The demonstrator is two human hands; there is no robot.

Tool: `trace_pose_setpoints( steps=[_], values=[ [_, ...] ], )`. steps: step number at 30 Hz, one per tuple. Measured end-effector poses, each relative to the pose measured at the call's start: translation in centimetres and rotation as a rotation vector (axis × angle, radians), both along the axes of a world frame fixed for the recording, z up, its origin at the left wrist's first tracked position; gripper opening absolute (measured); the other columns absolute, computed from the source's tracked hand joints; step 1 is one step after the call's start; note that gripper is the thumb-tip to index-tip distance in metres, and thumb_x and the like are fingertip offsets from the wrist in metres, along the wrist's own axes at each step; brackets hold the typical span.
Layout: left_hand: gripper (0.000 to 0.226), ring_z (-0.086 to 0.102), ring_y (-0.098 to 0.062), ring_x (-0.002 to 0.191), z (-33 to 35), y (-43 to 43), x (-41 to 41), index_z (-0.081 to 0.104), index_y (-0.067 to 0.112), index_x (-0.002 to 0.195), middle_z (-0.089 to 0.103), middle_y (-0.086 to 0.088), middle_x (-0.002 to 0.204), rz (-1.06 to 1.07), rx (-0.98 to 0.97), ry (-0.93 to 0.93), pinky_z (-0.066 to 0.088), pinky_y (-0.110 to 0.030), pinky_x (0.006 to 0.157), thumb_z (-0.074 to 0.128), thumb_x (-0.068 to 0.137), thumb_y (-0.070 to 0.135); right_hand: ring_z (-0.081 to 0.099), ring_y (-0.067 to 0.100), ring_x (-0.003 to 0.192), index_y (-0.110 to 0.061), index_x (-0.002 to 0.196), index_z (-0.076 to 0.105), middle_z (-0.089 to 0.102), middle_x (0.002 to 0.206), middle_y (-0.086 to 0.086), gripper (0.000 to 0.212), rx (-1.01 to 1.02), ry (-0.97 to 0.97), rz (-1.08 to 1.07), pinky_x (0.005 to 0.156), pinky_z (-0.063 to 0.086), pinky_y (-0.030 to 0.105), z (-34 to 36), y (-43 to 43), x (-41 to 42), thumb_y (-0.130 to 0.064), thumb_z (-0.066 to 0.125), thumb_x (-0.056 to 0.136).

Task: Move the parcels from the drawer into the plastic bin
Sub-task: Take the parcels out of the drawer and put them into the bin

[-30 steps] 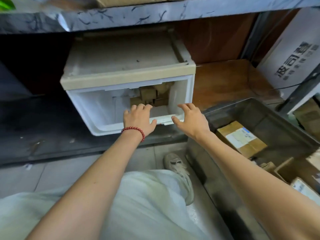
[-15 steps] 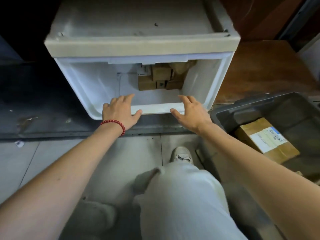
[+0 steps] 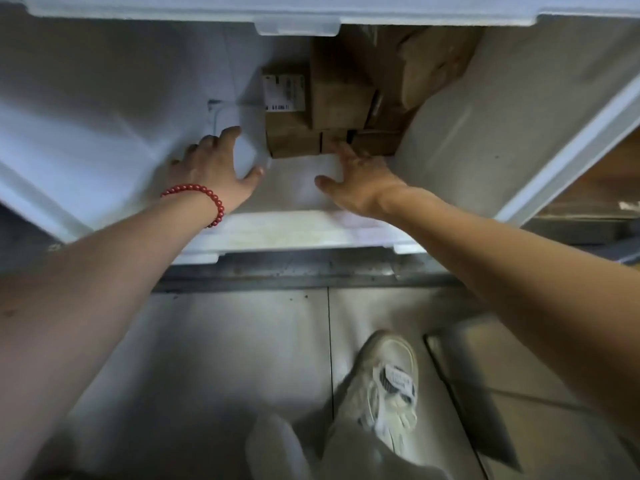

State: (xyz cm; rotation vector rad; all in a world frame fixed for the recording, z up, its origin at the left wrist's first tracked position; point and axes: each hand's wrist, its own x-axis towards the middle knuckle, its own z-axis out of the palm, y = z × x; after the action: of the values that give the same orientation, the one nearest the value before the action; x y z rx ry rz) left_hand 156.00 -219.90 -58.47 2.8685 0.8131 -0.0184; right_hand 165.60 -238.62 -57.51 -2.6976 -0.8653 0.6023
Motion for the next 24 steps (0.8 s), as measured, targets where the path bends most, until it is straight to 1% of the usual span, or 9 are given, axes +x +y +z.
trace_pose_setpoints(
  steps=[1,4,5,7,11,15,18,21,24],
  values=[
    [0.071,0.04,-0.038,0.13,-0.6,0.4,0.8,0.017,0.029,0.149,0.036,-0.012,0.148,-0.005,0.001,-0.001,0.039,-0.052,0.101,0.046,0.09,0.057,0.028,0.034,0.143,-0.028,0.155,-0.002,0.017,0.161,0.008,0.072,-0.02,-0.002,0.01,0.11,0.03,0.038,-0.8,0.5,0.7,-0.051,0.038,0.099],
    [0.075,0.042,-0.039,0.127,-2.1,1.1,2.9,0.014,0.032,0.149,0.037,-0.014,0.147,-0.068,-0.044,-0.017,0.041,-0.052,0.1,0.052,0.089,0.054,0.046,0.033,0.129,-0.03,0.155,-0.001,0.037,0.153,0.009,0.074,-0.038,0.01,0.018,0.087,0.038,0.032,-2.8,1.7,2.4,-0.052,0.04,0.098],
    [0.076,0.043,-0.039,0.126,-2.5,1.4,3.5,0.014,0.032,0.149,0.038,-0.015,0.145,-0.096,-0.055,-0.028,0.042,-0.052,0.099,0.054,0.088,0.053,0.048,0.033,0.128,-0.031,0.155,-0.001,0.039,0.151,0.01,0.075,-0.029,0.019,0.013,0.086,0.038,0.032,-3.4,2.0,2.9,-0.052,0.042,0.097],
    [0.077,0.045,-0.039,0.124,-3.2,1.9,4.6,0.013,0.033,0.149,0.04,-0.015,0.143,-0.137,-0.057,-0.037,0.043,-0.051,0.097,0.056,0.087,0.051,0.043,0.033,0.133,-0.033,0.155,-0.001,0.034,0.155,0.008,0.076,-0.012,0.043,0.003,0.089,0.037,0.032,-4.2,2.6,3.7,-0.054,0.043,0.096],
    [0.08,0.046,-0.038,0.123,-4.3,2.5,5.8,0.007,0.037,0.149,0.039,-0.014,0.144,-0.149,-0.056,-0.031,0.045,-0.049,0.094,0.056,0.087,0.05,0.026,0.031,0.144,-0.032,0.154,-0.008,0.016,0.162,0.009,0.085,-0.058,0.111,0.001,0.113,0.031,0.042,-5.4,3.6,4.4,-0.059,0.046,0.094],
    [0.083,0.047,-0.037,0.122,-5.1,2.6,6.6,0.003,0.037,0.15,0.04,-0.013,0.143,-0.148,-0.117,-0.064,0.046,-0.05,0.093,0.058,0.088,0.047,0.023,0.033,0.145,-0.031,0.152,-0.018,0.01,0.162,0.012,0.094,-0.062,0.139,-0.042,0.115,0.029,0.044,-6.3,4.5,5.0,-0.061,0.048,0.092],
    [0.084,0.048,-0.036,0.122,-5.3,2.8,7.1,0.005,0.036,0.15,0.041,-0.012,0.142,-0.136,-0.171,-0.134,0.046,-0.045,0.093,0.059,0.087,0.046,0.023,0.033,0.145,-0.031,0.151,-0.021,0.014,0.161,0.01,0.099,0.001,0.18,-0.056,0.115,0.029,0.044,-6.6,4.8,5.2,-0.059,0.052,0.091],
    [0.086,0.047,-0.033,0.125,-5.5,2.9,7.3,0.008,0.032,0.15,0.043,-0.009,0.142,-0.102,-0.242,-0.189,0.044,-0.042,0.097,0.062,0.084,0.046,0.028,0.034,0.142,-0.039,0.151,-0.015,0.017,0.16,0.012,0.092,0.045,0.22,-0.064,0.115,0.029,0.045,-6.9,4.7,5.1,-0.059,0.052,0.091],
    [0.09,0.042,-0.027,0.13,-5.4,3.0,7.2,0.013,0.028,0.151,0.041,-0.005,0.145,-0.024,-0.343,-0.266,0.039,-0.037,0.104,0.068,0.081,0.046,0.024,0.035,0.143,-0.044,0.15,-0.012,0.013,0.159,0.013,0.085,-0.011,0.2,-0.003,0.115,0.027,0.047,-6.9,5.2,4.6,-0.062,0.048,0.091]
  ],
)
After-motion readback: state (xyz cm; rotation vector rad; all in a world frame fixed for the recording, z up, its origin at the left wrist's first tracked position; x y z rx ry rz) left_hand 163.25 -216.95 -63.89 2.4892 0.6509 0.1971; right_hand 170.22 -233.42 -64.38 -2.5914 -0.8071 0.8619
